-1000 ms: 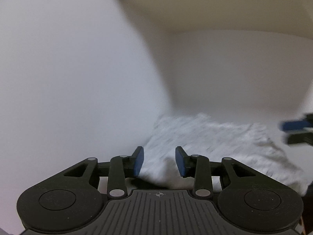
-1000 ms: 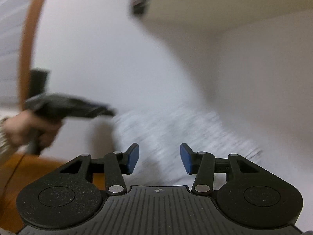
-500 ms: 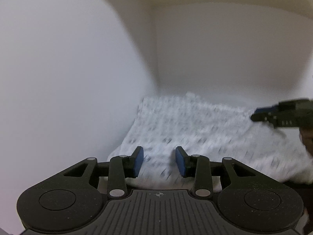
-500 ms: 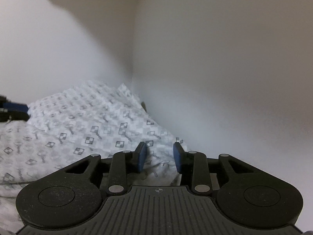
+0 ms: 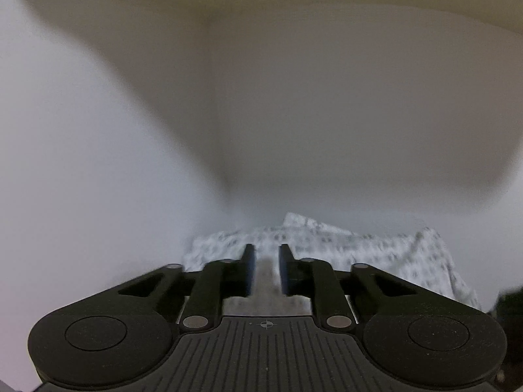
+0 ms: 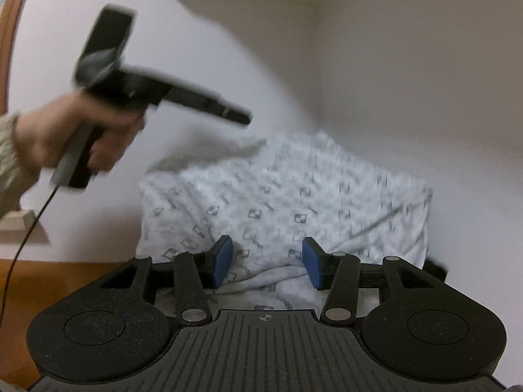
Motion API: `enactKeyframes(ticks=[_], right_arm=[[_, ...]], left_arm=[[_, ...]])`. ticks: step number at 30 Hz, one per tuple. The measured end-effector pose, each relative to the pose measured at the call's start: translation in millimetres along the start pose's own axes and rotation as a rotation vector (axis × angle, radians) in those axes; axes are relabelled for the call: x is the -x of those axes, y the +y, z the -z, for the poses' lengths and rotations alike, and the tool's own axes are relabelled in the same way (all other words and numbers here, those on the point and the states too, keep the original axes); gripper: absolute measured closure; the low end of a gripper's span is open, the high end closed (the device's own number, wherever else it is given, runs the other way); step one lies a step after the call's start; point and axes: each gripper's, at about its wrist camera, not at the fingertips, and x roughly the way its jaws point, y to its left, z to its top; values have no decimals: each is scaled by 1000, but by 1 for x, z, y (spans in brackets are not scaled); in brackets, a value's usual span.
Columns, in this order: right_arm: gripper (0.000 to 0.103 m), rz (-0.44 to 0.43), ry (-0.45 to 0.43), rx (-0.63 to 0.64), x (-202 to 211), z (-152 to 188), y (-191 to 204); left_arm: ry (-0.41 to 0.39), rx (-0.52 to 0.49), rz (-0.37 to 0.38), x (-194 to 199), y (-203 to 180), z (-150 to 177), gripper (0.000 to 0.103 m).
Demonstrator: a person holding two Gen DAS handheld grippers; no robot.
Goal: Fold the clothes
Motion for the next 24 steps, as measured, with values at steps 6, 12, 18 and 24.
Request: enactKeyframes(ticks=[6,12,18,24], right_arm=[[55,18,-34,-4,6,15,-5],[54,2,-39,-3,11,-4,-12],[54,120,-119,33,-7,-52,-36],[54,194,-40,60,-23,-49,-37]], left_arm=[[74,-76,-2,-51,-6,3,89],[32,-129,-30,-54,-8,17,91],[-12,-33,18,-4,4,13,89],[-33,-18,51,70,3,57,87]])
